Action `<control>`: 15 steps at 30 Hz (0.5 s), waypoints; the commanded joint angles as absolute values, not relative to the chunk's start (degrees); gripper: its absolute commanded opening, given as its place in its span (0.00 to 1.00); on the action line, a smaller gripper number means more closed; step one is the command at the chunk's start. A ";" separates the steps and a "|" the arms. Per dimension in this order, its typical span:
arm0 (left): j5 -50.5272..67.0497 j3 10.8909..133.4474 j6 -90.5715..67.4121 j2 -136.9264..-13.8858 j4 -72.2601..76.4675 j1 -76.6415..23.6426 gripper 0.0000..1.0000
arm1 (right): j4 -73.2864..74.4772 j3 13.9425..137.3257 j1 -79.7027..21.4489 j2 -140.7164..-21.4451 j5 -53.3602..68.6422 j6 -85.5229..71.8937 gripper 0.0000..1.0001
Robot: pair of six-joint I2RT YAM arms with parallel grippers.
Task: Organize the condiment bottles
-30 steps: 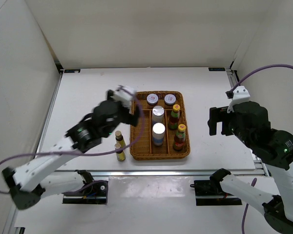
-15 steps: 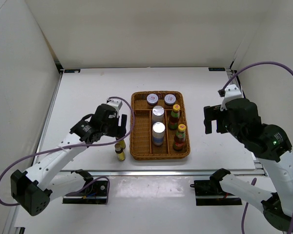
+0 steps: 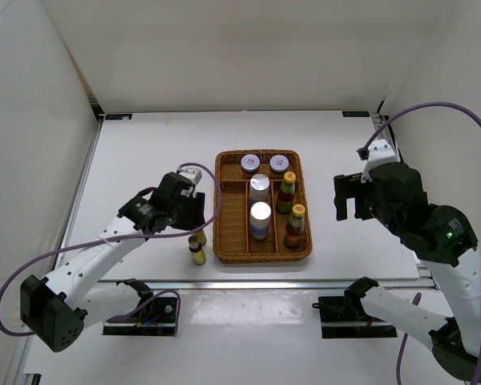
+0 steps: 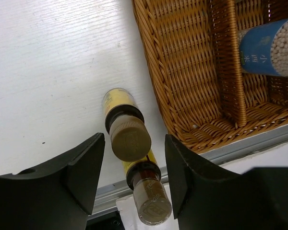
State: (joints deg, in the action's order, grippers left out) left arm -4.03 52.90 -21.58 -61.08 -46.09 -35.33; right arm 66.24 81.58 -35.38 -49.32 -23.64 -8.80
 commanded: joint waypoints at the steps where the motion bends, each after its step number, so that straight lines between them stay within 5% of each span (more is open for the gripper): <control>1: -3.60 53.96 -21.63 -61.44 -46.32 -35.07 0.63 | 64.51 81.47 -35.42 -48.69 -23.47 -8.53 1.00; 8: -6.59 56.33 -20.39 -63.72 -46.32 -35.07 0.51 | 64.51 81.47 -35.42 -48.17 -23.47 -8.53 1.00; 13: -7.90 60.11 -18.98 -64.95 -46.32 -35.07 0.20 | 64.51 81.47 -35.42 -47.64 -24.60 -8.53 1.00; 15: -9.49 63.62 -18.98 -64.95 -46.32 -35.07 0.15 | 64.51 81.47 -35.42 -47.64 -24.61 -8.53 1.00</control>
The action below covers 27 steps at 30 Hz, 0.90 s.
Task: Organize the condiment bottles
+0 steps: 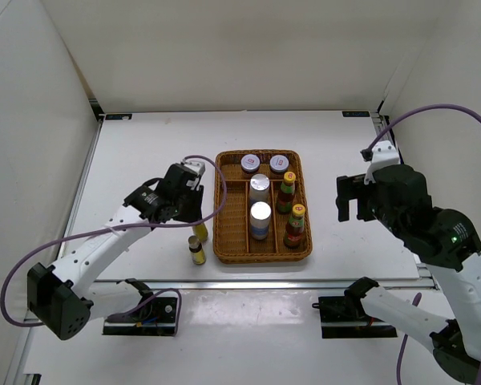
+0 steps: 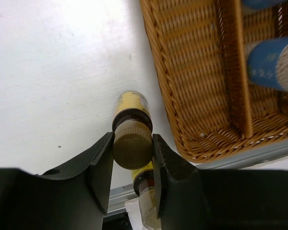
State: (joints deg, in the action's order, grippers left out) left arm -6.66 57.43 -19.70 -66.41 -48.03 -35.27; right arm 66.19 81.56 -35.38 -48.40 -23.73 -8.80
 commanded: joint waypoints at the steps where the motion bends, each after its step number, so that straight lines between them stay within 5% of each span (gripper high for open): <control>1: -10.80 65.11 -18.98 -64.95 -46.32 -35.59 0.11 | 64.51 81.47 -35.42 -47.64 -24.61 -8.53 1.00; 9: -10.20 79.26 -13.37 -74.43 -38.35 -37.18 0.11 | 64.51 82.62 -35.42 -49.22 -25.14 -8.00 1.00; 26: -7.73 80.69 -12.74 -95.98 -26.46 -38.76 0.11 | 66.97 81.91 -35.42 -46.41 -28.12 -8.00 1.00; 27: -7.73 80.68 -12.74 -95.98 -25.76 -39.28 0.22 | 66.97 81.30 -35.42 -46.41 -28.12 -8.00 1.00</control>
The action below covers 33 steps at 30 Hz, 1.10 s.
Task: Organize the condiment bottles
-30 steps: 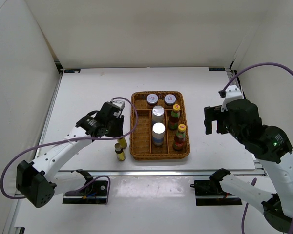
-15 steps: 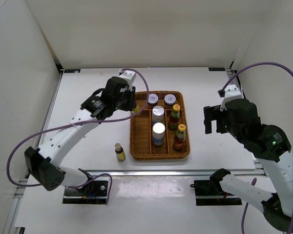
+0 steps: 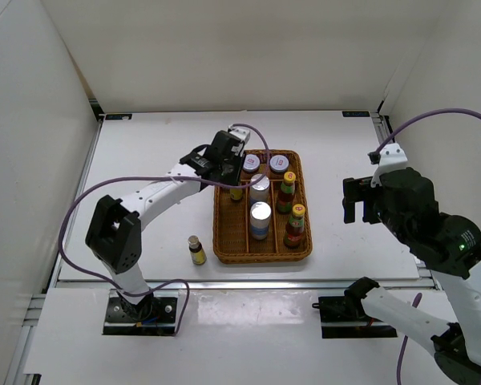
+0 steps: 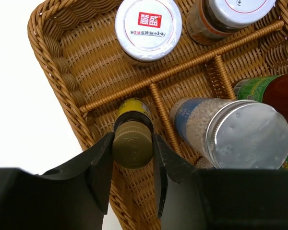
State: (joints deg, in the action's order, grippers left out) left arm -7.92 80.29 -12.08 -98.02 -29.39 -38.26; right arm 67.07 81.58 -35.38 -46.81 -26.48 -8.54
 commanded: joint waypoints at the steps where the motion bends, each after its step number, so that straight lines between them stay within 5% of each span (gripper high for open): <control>1: -8.34 79.99 -12.74 -95.98 -25.75 -39.29 0.30 | 66.97 81.30 -35.42 -46.41 -28.12 -8.00 1.00; 3: -8.35 79.98 -12.74 -96.50 -25.22 -39.81 0.46 | 66.97 81.30 -35.42 -46.41 -28.65 -8.00 1.00; 4: -8.87 79.46 -12.74 -96.50 -25.22 -39.81 0.65 | 66.97 81.30 -35.42 -46.41 -28.65 -8.00 1.00; 6: -10.01 79.45 -12.74 -95.11 -25.22 -40.95 0.86 | 66.97 81.30 -35.42 -46.41 -28.65 -8.00 1.00; 8: -12.03 79.45 -11.61 -93.52 -25.22 -41.65 1.00 | 66.97 81.30 -35.42 -46.41 -28.65 -8.00 1.00; 15: -17.83 83.23 -9.67 -83.60 -33.30 -43.68 1.00 | 66.45 81.82 -35.42 -46.41 -28.12 -8.00 1.00; 22: -13.99 69.01 -13.70 -61.03 -39.36 -43.68 1.00 | 65.31 81.83 -35.42 -45.79 -27.60 -8.00 1.00; 33: -10.02 52.74 -30.66 -49.84 -52.29 -44.20 1.00 | 59.51 80.68 -35.42 -49.48 -24.00 -8.00 1.00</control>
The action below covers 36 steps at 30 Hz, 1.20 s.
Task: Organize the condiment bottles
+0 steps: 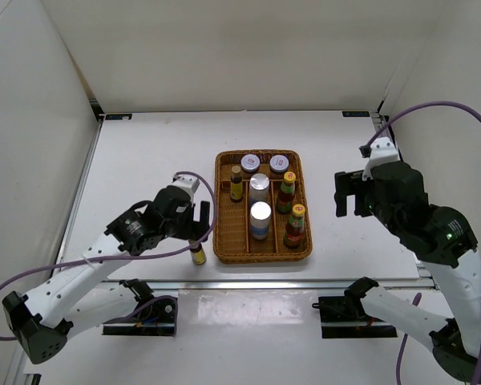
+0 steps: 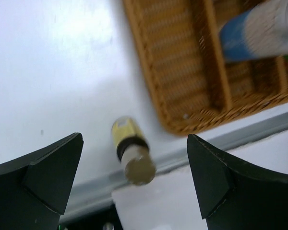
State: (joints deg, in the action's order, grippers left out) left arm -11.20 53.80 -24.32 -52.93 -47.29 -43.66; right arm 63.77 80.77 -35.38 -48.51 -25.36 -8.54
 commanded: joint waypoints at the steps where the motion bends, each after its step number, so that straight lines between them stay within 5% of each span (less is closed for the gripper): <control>1: -10.02 52.21 -31.63 -48.96 -52.29 -44.21 1.00 | 58.98 80.68 -35.42 -50.00 -23.39 -8.00 1.00; 13: -10.63 50.98 -37.70 -52.64 -54.66 -47.01 0.99 | 60.29 81.47 -35.42 -48.70 -23.28 -8.52 1.00; 20: -12.74 48.25 -40.87 -52.65 -54.67 -48.87 0.85 | 61.52 80.16 -35.42 -46.93 -24.35 -8.53 1.00; 36: -16.17 53.17 -38.85 -52.11 -57.47 -48.87 0.19 | 62.58 80.86 -35.42 -46.76 -24.35 -9.14 1.00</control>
